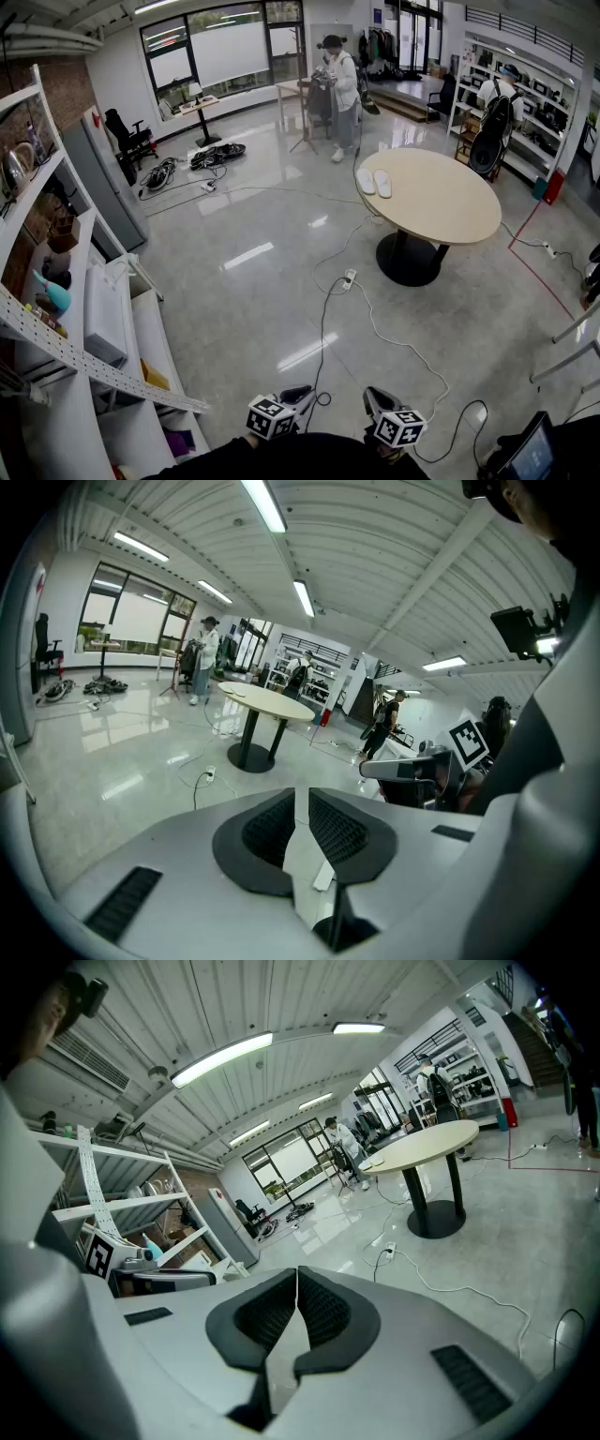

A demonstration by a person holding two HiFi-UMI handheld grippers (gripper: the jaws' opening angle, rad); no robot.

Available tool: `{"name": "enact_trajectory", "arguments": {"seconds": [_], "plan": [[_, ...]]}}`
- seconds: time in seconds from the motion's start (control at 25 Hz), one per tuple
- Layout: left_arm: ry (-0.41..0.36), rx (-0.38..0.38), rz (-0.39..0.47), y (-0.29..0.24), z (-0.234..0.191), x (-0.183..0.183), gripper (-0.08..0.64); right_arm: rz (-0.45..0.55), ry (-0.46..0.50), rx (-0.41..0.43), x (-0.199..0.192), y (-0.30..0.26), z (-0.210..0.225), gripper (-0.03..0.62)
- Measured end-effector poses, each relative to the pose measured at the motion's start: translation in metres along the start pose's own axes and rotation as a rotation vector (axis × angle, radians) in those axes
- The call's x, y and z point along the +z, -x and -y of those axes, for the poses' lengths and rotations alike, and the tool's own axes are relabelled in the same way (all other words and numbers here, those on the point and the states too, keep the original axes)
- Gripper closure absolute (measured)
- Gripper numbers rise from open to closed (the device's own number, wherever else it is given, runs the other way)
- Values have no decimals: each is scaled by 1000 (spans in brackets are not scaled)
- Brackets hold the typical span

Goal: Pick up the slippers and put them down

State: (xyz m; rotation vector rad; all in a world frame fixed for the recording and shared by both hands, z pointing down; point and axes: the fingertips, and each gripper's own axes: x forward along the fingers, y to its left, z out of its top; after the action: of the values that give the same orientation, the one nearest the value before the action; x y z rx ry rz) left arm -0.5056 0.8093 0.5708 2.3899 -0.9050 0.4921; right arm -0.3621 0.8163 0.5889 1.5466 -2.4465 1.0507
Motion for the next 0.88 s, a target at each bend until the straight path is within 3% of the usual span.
{"name": "enact_trajectory", "arguments": {"seconds": [0.48,0.64,0.88], "plan": [[5,7,-17,-34,30,-15,497,-4,17,26,7,21,34,574],[11,10,-19,-44,46,-15,497,38,102,45,23,34,37,574],[24,28,-39,-49,58,-29,497,-9,198,61,8,40,35,574]]}}
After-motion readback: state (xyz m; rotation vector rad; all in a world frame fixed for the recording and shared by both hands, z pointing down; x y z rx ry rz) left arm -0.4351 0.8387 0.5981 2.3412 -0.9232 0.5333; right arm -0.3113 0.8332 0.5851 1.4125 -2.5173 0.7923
